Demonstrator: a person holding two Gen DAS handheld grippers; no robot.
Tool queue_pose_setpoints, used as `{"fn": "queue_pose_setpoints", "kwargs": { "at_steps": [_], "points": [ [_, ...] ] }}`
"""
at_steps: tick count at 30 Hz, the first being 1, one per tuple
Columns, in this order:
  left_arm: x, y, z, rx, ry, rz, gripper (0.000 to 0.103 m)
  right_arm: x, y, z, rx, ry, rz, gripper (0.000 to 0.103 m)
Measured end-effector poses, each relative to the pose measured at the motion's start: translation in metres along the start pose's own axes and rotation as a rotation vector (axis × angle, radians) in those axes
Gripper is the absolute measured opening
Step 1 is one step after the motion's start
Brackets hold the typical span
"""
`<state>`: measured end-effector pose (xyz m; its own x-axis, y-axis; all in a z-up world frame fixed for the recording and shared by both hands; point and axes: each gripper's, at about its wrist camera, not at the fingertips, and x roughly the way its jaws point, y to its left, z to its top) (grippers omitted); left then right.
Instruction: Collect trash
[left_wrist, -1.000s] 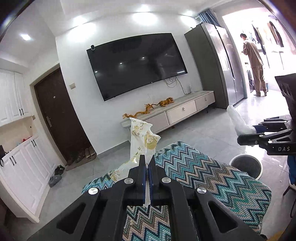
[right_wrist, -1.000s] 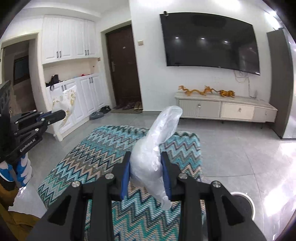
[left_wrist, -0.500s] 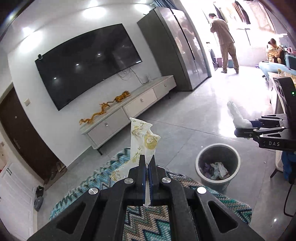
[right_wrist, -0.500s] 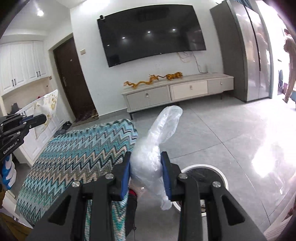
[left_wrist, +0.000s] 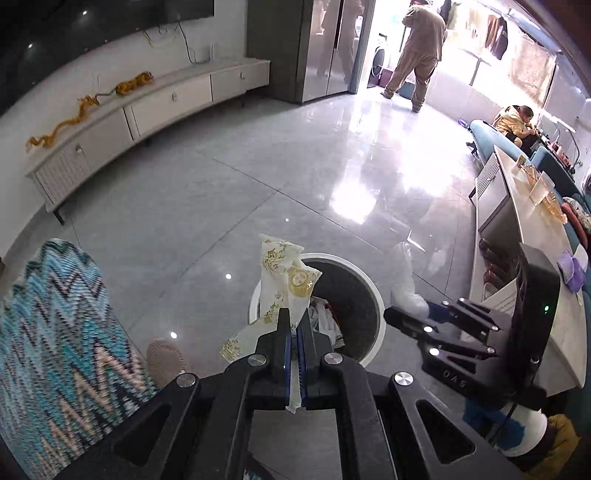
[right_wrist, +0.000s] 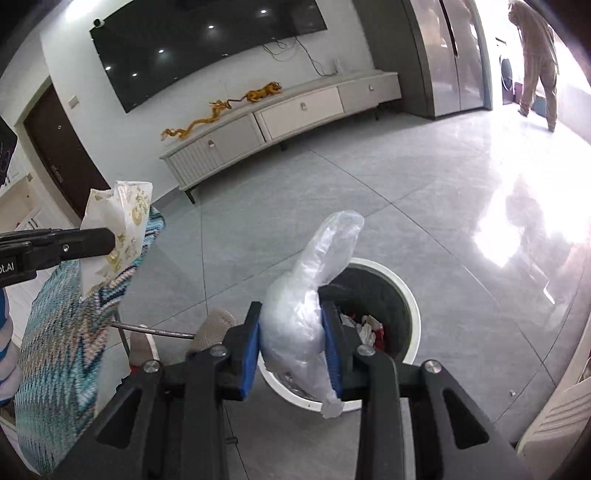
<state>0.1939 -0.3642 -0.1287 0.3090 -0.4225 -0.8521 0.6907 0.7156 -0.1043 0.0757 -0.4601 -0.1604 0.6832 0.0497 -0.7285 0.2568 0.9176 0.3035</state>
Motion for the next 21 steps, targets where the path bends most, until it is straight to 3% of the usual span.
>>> {"fn": "queue_pose_setpoints", "kwargs": {
  "at_steps": [5, 7, 9, 10, 12, 17, 21],
  "points": [
    [0.061, 0.006, 0.003, -0.08, 0.074, -0.072, 0.005, 0.052, -0.027, -0.008, 0.048, 0.081, -0.046, 0.031],
    [0.08, 0.005, 0.002, -0.09, 0.095, -0.083, 0.013, 0.066, -0.036, -0.013, 0.076, 0.096, -0.051, 0.032],
    [0.091, 0.006, 0.001, -0.105, 0.1, -0.084, 0.038, 0.078, -0.04, -0.016, 0.089, 0.112, -0.068, 0.032],
    [0.093, 0.007, 0.001, -0.11, 0.095, -0.086, 0.043, 0.082, -0.044, -0.018, 0.093, 0.12, -0.076, 0.034],
    [0.091, 0.009, 0.002, -0.122, 0.081, -0.093, 0.06, 0.092, -0.047, -0.018, 0.102, 0.135, -0.088, 0.047],
    [0.071, 0.011, 0.006, -0.135, 0.044, -0.11, 0.061, 0.102, -0.048, -0.02, 0.102, 0.153, -0.106, 0.052],
    [0.034, 0.017, 0.004, -0.124, -0.028, -0.072, 0.061, 0.089, -0.037, -0.014, 0.091, 0.127, -0.108, 0.053]
  ]
}}
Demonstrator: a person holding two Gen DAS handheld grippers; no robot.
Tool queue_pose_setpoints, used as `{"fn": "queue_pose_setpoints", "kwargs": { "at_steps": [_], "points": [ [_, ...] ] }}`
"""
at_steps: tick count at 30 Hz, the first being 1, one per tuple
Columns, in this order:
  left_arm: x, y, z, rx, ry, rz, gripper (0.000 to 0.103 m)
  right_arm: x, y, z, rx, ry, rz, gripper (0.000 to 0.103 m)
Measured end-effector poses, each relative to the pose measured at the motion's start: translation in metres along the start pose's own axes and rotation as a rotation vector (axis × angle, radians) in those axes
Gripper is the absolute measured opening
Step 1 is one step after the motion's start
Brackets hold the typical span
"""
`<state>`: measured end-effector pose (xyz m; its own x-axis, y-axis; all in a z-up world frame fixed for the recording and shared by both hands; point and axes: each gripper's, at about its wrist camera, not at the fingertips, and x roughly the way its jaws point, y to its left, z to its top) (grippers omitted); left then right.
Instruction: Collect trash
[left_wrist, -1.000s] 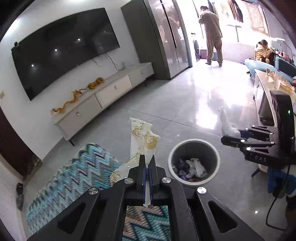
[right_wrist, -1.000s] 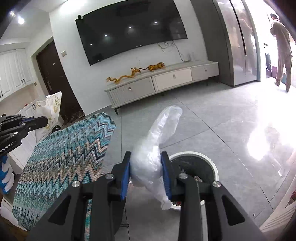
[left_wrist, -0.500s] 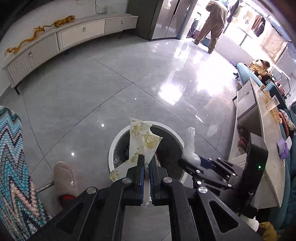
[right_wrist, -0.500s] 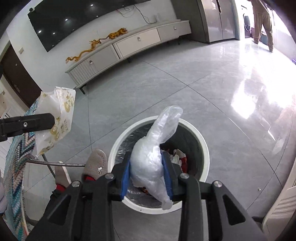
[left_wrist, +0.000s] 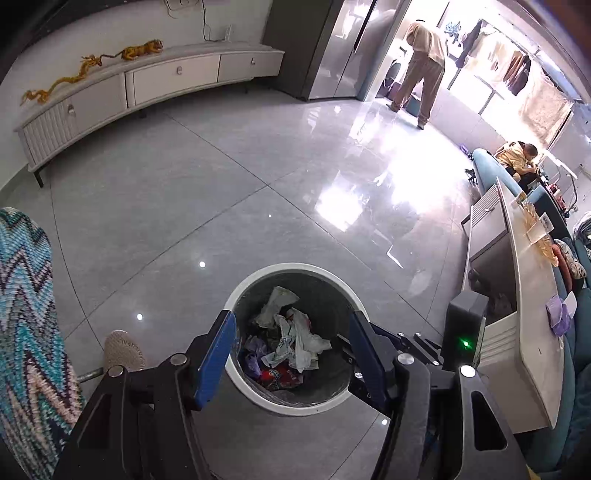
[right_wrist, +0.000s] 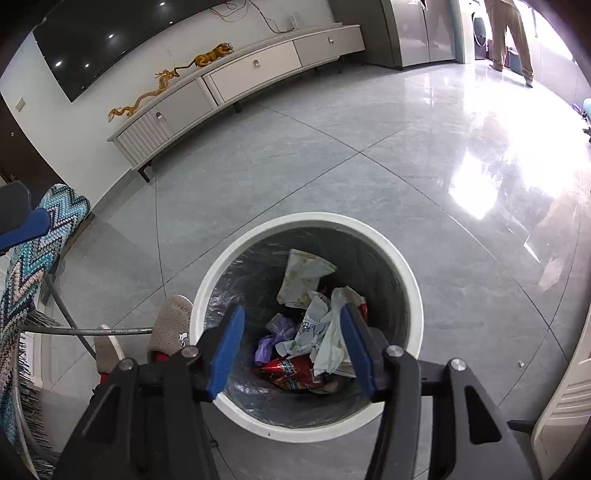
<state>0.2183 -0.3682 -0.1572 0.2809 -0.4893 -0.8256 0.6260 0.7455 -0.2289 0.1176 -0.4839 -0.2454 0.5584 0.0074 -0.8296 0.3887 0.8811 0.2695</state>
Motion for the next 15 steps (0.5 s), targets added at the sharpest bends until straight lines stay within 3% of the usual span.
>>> {"fn": "queue_pose_setpoints", "kwargs": {
  "at_steps": [4, 6, 13, 15],
  "points": [
    [-0.05, 0.002, -0.005, 0.009, -0.107, 0.07, 0.064, -0.041, 0.024, 0.005, -0.034, -0.071, -0.021, 0.056],
    [-0.075, 0.005, -0.012, -0.003, -0.154, 0.101, 0.069, -0.064, 0.038, 0.01, -0.058, -0.111, -0.034, 0.064],
    [-0.168, 0.03, -0.048, -0.07, -0.31, 0.251, 0.076, -0.157, 0.117, 0.005, -0.185, -0.273, -0.018, 0.07],
    [-0.195, 0.038, -0.062, -0.085, -0.353, 0.306, 0.089, -0.177, 0.142, 0.001, -0.22, -0.3, -0.007, 0.073]
  ]
}}
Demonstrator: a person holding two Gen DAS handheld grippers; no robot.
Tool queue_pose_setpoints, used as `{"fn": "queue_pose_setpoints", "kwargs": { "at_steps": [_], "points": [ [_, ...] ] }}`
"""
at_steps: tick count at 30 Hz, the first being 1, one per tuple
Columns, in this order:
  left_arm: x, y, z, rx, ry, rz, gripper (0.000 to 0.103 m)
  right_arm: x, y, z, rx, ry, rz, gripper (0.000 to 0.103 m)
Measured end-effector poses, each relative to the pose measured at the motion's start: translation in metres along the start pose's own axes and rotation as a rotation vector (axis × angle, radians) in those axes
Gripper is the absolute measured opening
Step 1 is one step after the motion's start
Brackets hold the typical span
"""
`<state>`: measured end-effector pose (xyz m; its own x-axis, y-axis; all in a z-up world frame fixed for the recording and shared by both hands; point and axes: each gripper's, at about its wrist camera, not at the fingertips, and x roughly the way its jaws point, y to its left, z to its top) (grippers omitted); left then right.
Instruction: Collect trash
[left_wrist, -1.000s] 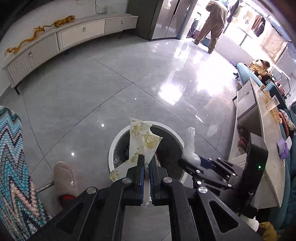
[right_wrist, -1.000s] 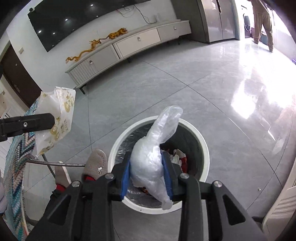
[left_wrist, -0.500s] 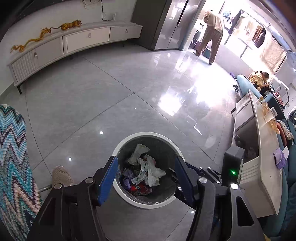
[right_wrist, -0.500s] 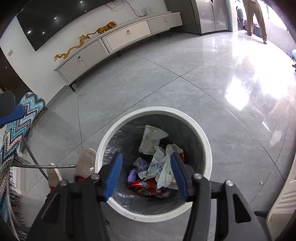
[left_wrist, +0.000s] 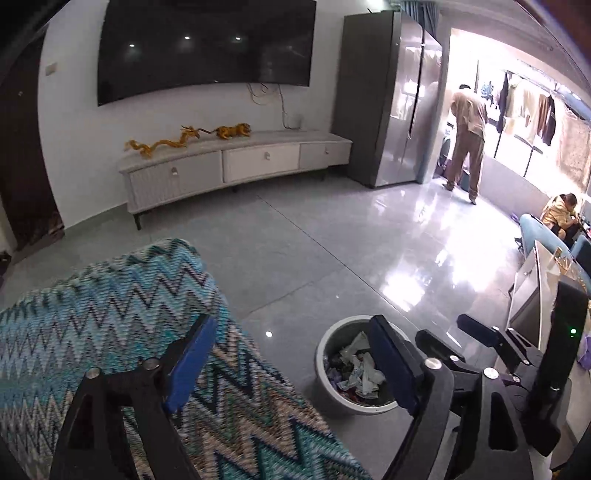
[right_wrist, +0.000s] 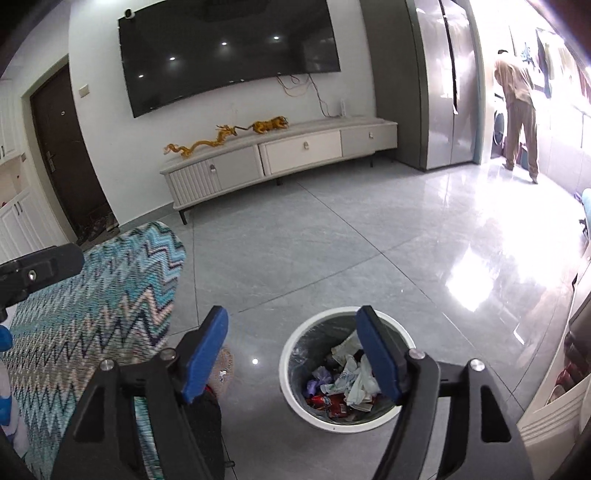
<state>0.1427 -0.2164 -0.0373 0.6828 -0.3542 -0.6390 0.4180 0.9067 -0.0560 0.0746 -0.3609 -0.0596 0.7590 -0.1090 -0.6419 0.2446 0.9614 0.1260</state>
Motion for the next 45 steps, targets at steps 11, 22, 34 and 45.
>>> {"fn": "queue_pose_setpoints", "kwargs": {
  "at_steps": [11, 22, 34, 45],
  "points": [
    [-0.123, 0.099, -0.03, -0.053, -0.22, 0.319, 0.092, -0.112, 0.12, 0.008, -0.139, -0.197, -0.008, 0.093],
    [-0.18, 0.143, -0.068, -0.159, -0.316, 0.418, 0.103, -0.169, 0.17, -0.001, -0.201, -0.314, -0.006, 0.096],
    [-0.203, 0.155, -0.083, -0.213, -0.387, 0.521, 0.103, -0.187, 0.186, -0.013, -0.223, -0.371, -0.015, 0.096],
    [-0.206, 0.146, -0.089, -0.192, -0.393, 0.506, 0.103, -0.181, 0.181, -0.015, -0.212, -0.369, -0.023, 0.097]
  ]
}}
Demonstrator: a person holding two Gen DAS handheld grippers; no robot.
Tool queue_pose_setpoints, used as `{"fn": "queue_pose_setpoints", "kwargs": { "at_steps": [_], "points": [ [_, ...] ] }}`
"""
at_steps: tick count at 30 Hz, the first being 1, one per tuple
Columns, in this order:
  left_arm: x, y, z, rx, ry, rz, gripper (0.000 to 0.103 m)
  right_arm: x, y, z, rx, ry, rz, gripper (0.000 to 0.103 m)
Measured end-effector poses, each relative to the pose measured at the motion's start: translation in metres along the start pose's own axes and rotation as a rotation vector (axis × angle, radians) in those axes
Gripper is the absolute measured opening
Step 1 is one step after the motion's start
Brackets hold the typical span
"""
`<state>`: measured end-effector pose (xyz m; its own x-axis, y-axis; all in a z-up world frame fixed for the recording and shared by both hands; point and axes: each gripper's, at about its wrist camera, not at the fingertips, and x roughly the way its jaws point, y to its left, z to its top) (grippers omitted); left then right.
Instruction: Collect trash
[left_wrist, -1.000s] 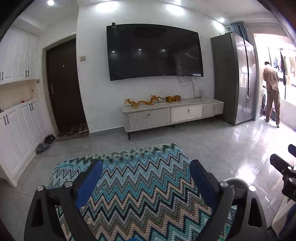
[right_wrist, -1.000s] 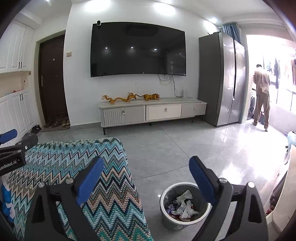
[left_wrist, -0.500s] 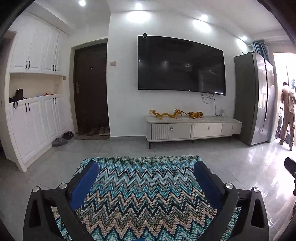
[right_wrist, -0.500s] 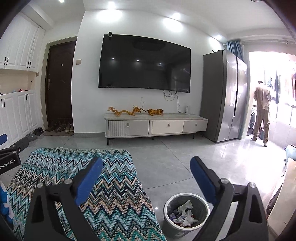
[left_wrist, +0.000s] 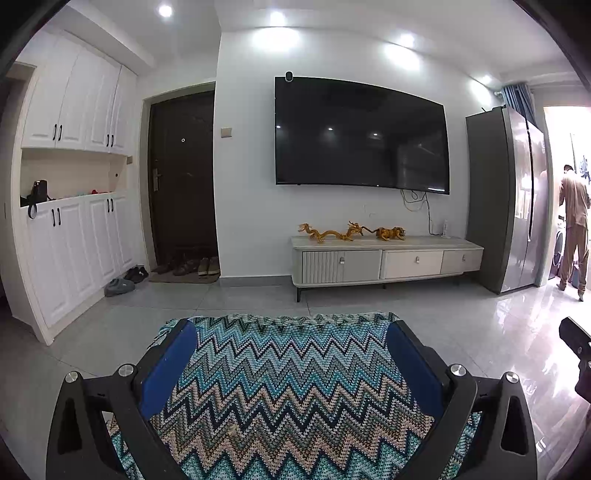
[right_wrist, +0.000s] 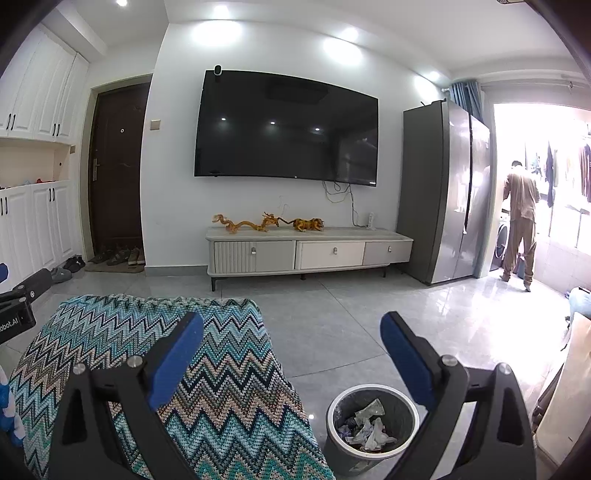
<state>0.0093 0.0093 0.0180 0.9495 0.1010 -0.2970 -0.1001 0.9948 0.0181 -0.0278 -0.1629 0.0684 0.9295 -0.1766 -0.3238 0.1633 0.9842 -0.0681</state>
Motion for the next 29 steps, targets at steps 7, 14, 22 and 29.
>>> {"fn": "queue_pose_setpoints", "kwargs": {
  "at_steps": [7, 14, 22, 29],
  "points": [
    [-0.004, -0.004, 0.0, 0.001, -0.006, 0.012, 0.103, 0.004, -0.005, -0.004, 0.017, 0.0, -0.004, 0.097],
    [-0.006, -0.008, 0.001, 0.017, 0.006, 0.035, 0.103, 0.005, -0.011, -0.007, 0.029, 0.003, -0.018, 0.097],
    [-0.009, -0.009, 0.003, 0.034, 0.01, 0.033, 0.103, 0.007, -0.016, -0.007, 0.043, 0.008, -0.039, 0.097],
    [-0.009, -0.009, 0.003, 0.042, 0.015, 0.02, 0.103, 0.007, -0.019, -0.006, 0.049, 0.005, -0.056, 0.097]
  ]
}}
